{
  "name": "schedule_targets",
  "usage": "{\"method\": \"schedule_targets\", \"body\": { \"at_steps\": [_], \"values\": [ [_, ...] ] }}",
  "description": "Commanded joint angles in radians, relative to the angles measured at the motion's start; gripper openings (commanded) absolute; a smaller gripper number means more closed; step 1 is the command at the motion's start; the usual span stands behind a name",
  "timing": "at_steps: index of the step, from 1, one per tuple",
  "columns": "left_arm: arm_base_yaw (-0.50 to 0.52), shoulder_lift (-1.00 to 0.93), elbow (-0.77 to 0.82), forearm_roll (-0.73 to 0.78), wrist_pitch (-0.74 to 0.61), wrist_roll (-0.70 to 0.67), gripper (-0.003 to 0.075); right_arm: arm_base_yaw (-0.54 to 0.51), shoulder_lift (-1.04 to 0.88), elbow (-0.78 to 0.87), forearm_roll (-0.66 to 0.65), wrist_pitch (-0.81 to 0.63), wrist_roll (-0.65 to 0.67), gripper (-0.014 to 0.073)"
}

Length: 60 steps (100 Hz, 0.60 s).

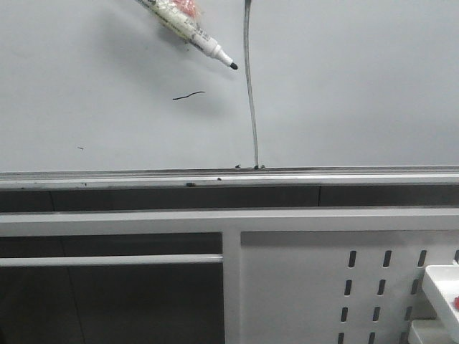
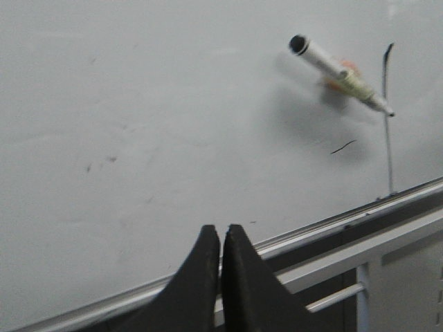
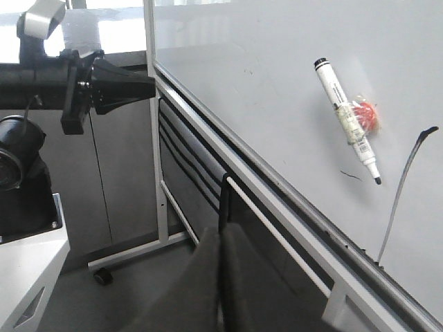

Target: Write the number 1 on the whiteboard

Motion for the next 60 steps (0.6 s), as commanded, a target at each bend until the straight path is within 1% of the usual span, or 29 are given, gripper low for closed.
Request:
{"method": "schedule_targets", "body": {
  "at_steps": [1,17,24,37,45,54,60],
  "values": [
    [0.052,-0.039,0.031,-0.008,-0.095,-0.044,-0.0020,-0.006,0.003,-0.024,0.019,-0.066,0.003,-0.0050],
    [0.095,-0.034,0.113,-0.011,-0.090,-0.117,-0.0020,-0.006,0.003,-0.024,0.019,-0.066,0.003,-0.0050],
    [0.106,-0.034,0.111,-0.006,-0.002,-0.131,-0.0020,-0.006,0.003,-0.024,0.019,-0.066,0.003,-0.0050],
    [0.134,-0.034,0.111,-0.008,0.063,-0.131,-0.0020,-0.006,0.005,-0.024,0.019,-0.066,0.003,-0.0050],
    [0.155,-0.034,0.111,-0.039,0.091,-0.131,-0.0020,-0.006,0.005,-0.024,0.019,-0.066,0.003,-0.0050],
    [0.169,-0.034,0.111,-0.106,0.093,-0.131,-0.0020,-0.006,0.005,-0.024,0.019,-0.066,0.003,-0.0050],
    [0.176,-0.034,0.111,-0.118,0.093,-0.131,-0.0020,-0.006,0.005,-0.024,0.019,-0.066,0.003,-0.0050]
  ]
}}
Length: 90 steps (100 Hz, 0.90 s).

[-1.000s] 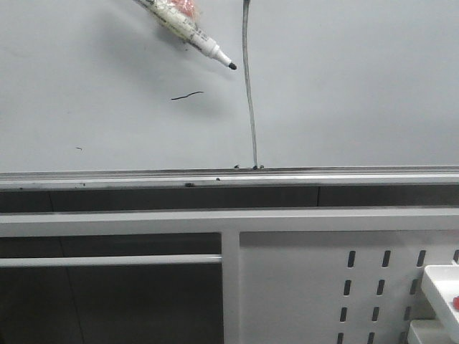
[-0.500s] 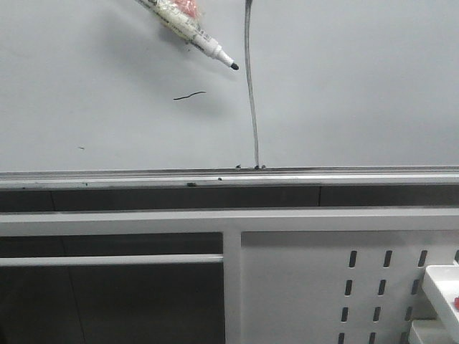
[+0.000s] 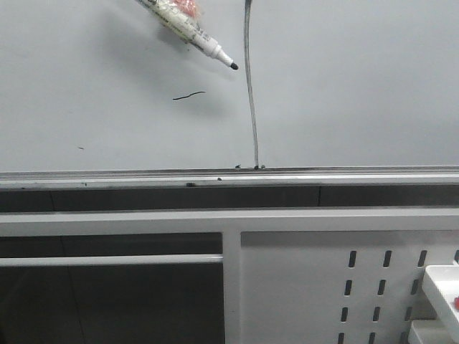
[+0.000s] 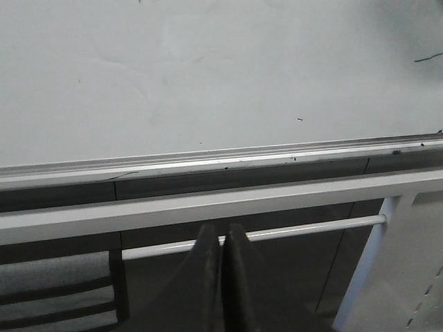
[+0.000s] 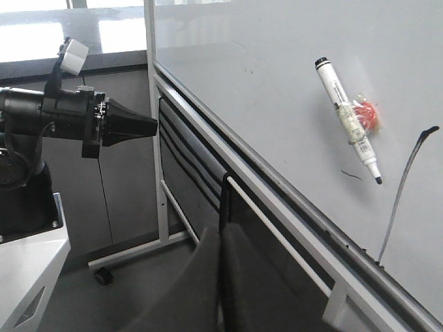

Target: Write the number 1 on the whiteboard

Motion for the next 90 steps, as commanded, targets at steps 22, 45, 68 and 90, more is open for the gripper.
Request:
{"method": "schedule_targets", "body": {
  "at_steps": [22,45,68,90],
  "values": [
    [0.011,-0.021,0.034,-0.048,-0.061,-0.011,-0.0020,-0.006,0.005,-0.024,0.017,-0.067,0.003,-0.0050],
    [0.011,-0.021,0.034,-0.048,-0.061,-0.011,-0.0020,-0.006,0.005,-0.024,0.017,-0.067,0.003,-0.0050],
    [0.011,-0.021,0.034,-0.048,-0.061,-0.011,-0.0020,-0.006,0.005,-0.024,0.017,-0.067,0.003,-0.0050],
    [0.011,-0.021,0.034,-0.048,-0.061,-0.011,-0.0020,-0.077,0.005,0.025,-0.116,-0.176,0.003,-0.0050]
  ]
}}
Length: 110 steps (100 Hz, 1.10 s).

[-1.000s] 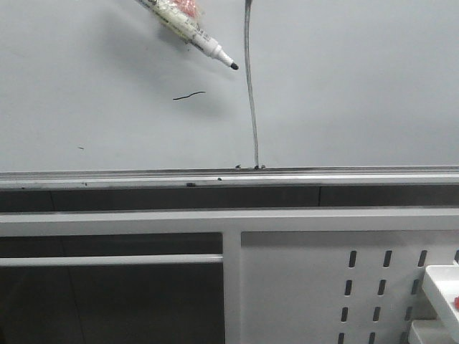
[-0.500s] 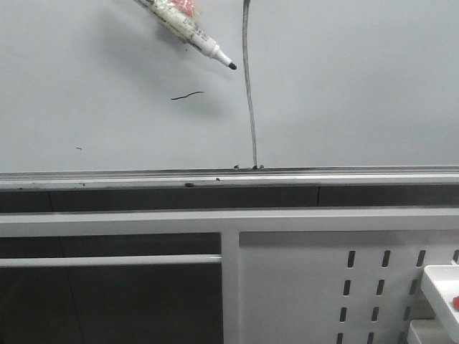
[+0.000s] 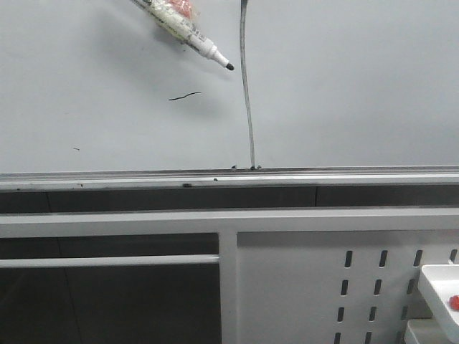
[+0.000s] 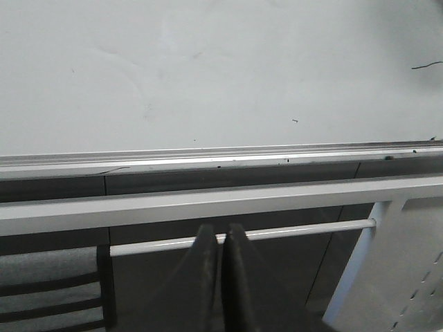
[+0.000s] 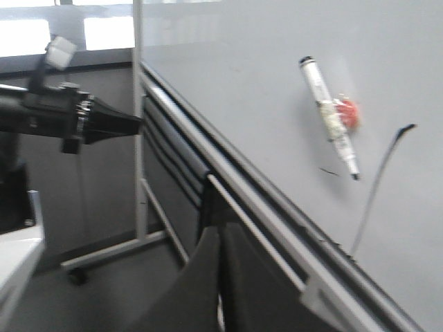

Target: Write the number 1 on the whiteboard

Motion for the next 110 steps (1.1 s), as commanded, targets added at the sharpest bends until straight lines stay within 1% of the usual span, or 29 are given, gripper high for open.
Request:
{"method": "schedule_targets", "body": {
  "at_steps": [1,6,13,23,35,45,49,52,55,60,62,67,70,74,79,89,95,110],
  "values": [
    [0.002,-0.021,0.034,-0.013,-0.069,-0.010,-0.0020,-0.056,0.005,0.009,-0.080,-0.151,0.003,-0.0050],
    [0.002,-0.021,0.034,-0.013,-0.069,-0.010,-0.0020,-0.105,0.003,0.038,-0.080,-0.198,0.003,-0.0050],
    [0.002,-0.021,0.034,-0.013,-0.069,-0.010,-0.0020,-0.163,0.003,0.082,-0.069,-0.224,0.003,-0.0050],
    [0.002,-0.021,0.034,-0.013,-0.069,-0.010,-0.0020,-0.222,0.003,0.148,-0.067,-0.268,0.003,-0.0050],
    [0.002,-0.021,0.034,-0.013,-0.069,-0.010,-0.0020,-0.236,0.003,0.200,-0.060,-0.378,0.003,-0.0050],
    [0.002,-0.021,0.034,-0.013,-0.069,-0.010,-0.0020,-0.236,0.010,0.234,-0.027,-0.472,0.012,-0.0050],
    [0.002,-0.021,0.034,-0.013,-0.069,-0.010,-0.0020,-0.236,0.010,0.251,-0.052,-0.498,0.072,-0.0050],
    [0.002,-0.021,0.034,-0.013,-0.069,-0.010,-0.0020,-0.238,0.008,0.266,-0.105,-0.520,0.136,-0.0050],
    [0.002,-0.021,0.034,-0.013,-0.069,-0.010,-0.0020,-0.245,0.006,0.290,-0.200,-0.553,0.214,-0.0050],
    [0.002,-0.021,0.034,-0.013,-0.069,-0.010,-0.0020,-0.269,0.004,0.329,-0.326,-0.582,0.389,-0.0050],
    [0.002,-0.021,0.034,-0.013,-0.069,-0.010,-0.0020,-0.278,0.004,0.347,-0.383,-0.590,0.435,-0.0050],
    [0.002,-0.021,0.034,-0.013,-0.069,-0.010,-0.0020,-0.316,0.004,0.391,-0.522,-0.606,0.612,-0.0050],
    [0.002,-0.021,0.034,-0.013,-0.069,-0.010,-0.0020,-0.336,0.002,0.415,-0.592,-0.615,0.683,-0.0050],
    [0.002,-0.021,0.034,-0.013,-0.069,-0.010,-0.0020,-0.363,-0.002,0.451,-0.661,-0.631,0.748,-0.0050],
    [0.002,-0.021,0.034,-0.013,-0.069,-0.010,-0.0020,-0.386,-0.014,0.492,-0.687,-0.650,0.761,-0.0050],
    [0.002,-0.021,0.034,-0.013,-0.069,-0.010,-0.0020,-0.406,-0.069,0.553,-0.687,-0.633,0.761,-0.0050],
    [0.002,-0.021,0.034,-0.013,-0.069,-0.010,-0.0020,-0.411,-0.127,0.548,-0.690,-0.495,0.761,-0.0050],
    [0.000,-0.021,0.034,-0.013,-0.069,-0.010,-0.0020,-0.423,-0.266,0.551,-0.690,-0.304,0.761,-0.0050]
  ]
}}
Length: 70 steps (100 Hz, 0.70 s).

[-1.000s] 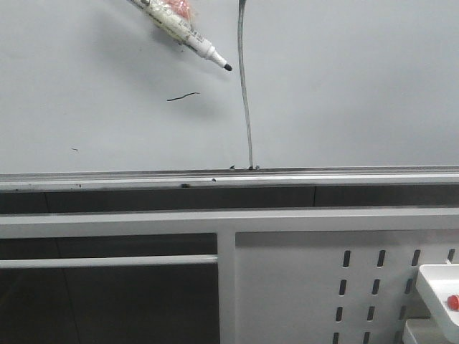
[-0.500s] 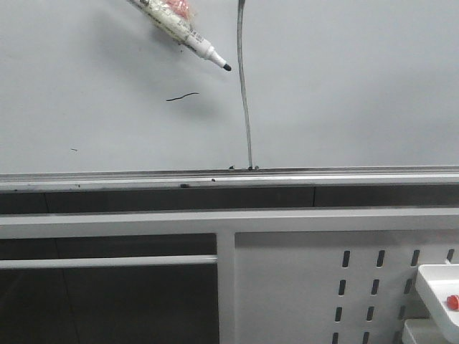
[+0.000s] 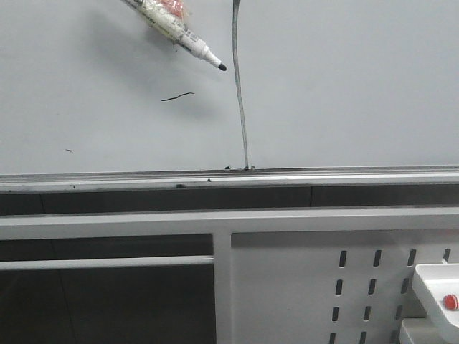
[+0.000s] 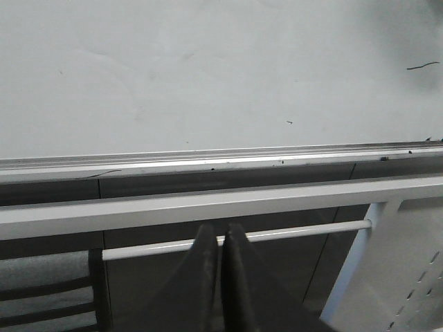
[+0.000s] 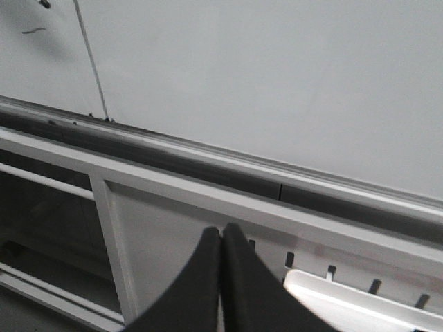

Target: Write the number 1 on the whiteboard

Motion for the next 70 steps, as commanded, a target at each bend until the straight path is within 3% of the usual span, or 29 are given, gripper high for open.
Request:
{"method": "schedule_targets", "body": {
  "at_steps": [1,13,70],
  "values": [
    [0.000,-0.021,0.034,-0.013,-0.070,-0.009,-0.0020,-0.012,-0.064,0.013,-0.015,0.060,0.003,-0.0050],
    [0.000,-0.021,0.034,-0.013,-0.070,-0.009,-0.0020,-0.012,-0.138,0.013,-0.012,0.208,0.003,-0.0050],
    [0.000,-0.021,0.034,-0.013,-0.070,-0.009,-0.0020,-0.020,-0.218,0.013,-0.023,0.223,0.003,-0.0050]
  ]
}}
